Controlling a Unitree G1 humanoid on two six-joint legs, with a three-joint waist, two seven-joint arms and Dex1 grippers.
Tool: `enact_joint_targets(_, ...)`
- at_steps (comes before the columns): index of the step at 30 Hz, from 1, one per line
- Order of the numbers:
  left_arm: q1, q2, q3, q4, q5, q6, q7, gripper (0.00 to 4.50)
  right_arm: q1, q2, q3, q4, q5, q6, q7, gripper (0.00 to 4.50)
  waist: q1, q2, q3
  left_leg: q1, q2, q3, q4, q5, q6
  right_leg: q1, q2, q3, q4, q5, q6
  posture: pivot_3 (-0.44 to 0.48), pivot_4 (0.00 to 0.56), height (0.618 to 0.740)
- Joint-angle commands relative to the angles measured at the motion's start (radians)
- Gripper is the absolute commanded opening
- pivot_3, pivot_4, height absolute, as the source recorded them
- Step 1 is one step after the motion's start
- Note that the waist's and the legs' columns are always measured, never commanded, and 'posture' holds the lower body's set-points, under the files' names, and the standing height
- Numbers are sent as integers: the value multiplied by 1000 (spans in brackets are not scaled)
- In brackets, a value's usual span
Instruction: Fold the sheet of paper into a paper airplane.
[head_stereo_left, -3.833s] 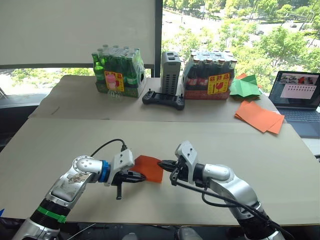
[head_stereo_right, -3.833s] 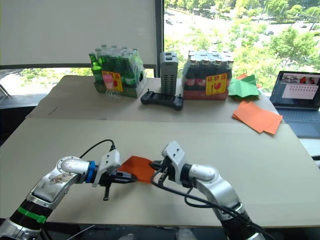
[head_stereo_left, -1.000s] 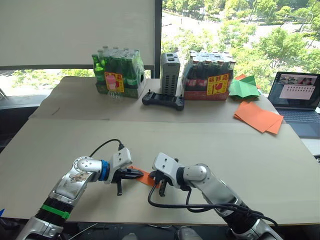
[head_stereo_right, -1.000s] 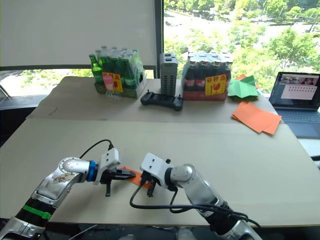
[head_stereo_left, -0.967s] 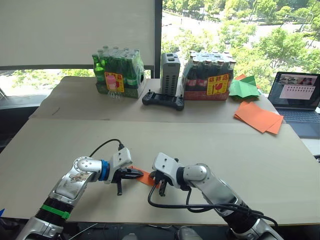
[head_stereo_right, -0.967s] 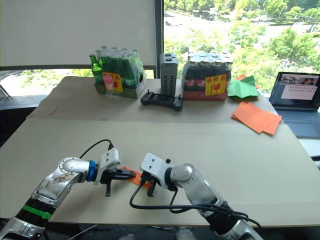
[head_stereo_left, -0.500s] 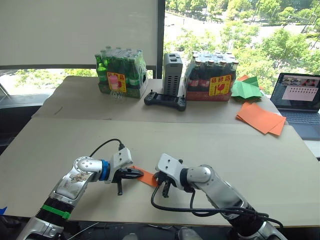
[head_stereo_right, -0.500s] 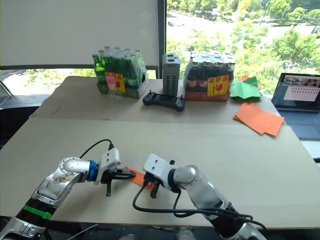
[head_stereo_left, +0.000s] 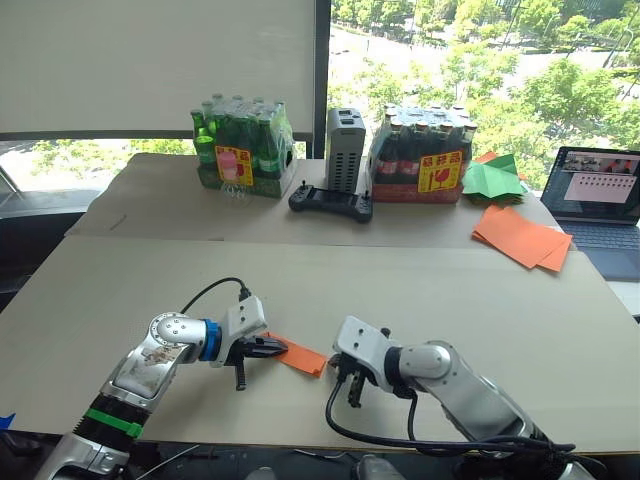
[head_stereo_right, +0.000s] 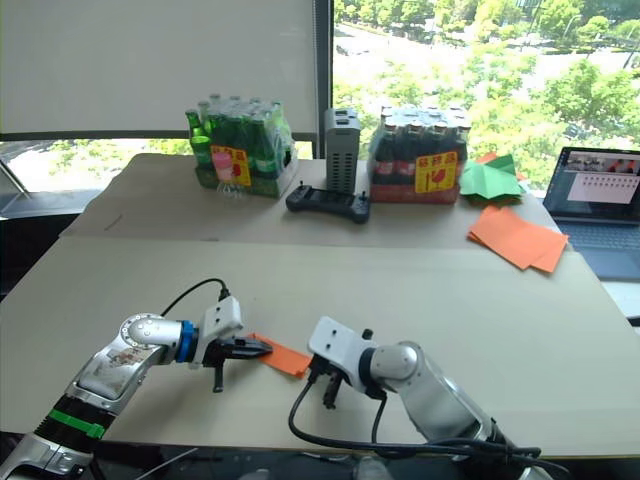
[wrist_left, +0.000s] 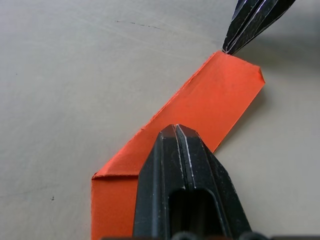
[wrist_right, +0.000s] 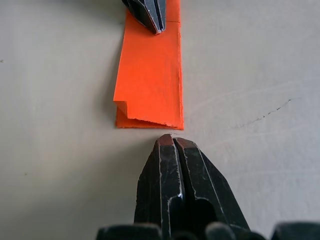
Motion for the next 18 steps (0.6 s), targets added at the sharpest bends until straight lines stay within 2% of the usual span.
enact_joint_targets(1, -9, -2, -14, 12, 15, -11, -7, 0, 4, 17, -40, 7, 27, 28, -18, 21, 0, 0, 0, 0, 0, 0, 0, 0, 0, 0, 0, 0, 0, 0, 1, 0, 150, 733)
enact_joint_targets(7, -18, -8, -15, 14, 18, -11, -12, 0, -76, 108, -102, -29, 64, -29, -54, 21, -8, 0, 0, -2, 0, 0, 0, 0, 0, -3, 1, 0, 0, 0, 0, 0, 150, 733)
enact_joint_targets(14, -31, -18, -19, 9, 22, -7, -16, 0, -95, 154, 9, 39, 41, -61, -69, 21, -7, 0, 0, -3, 0, 0, 0, 0, 0, -4, 0, 0, 0, 0, -1, 0, 150, 733)
enact_joint_targets(18, -44, -26, -30, 6, 26, -10, -22, 0, -82, 139, 63, 111, 27, -46, -66, 21, -5, 0, 0, -3, 0, 0, 0, 0, 0, -4, 0, 0, 0, 1, -1, 0, 150, 733)
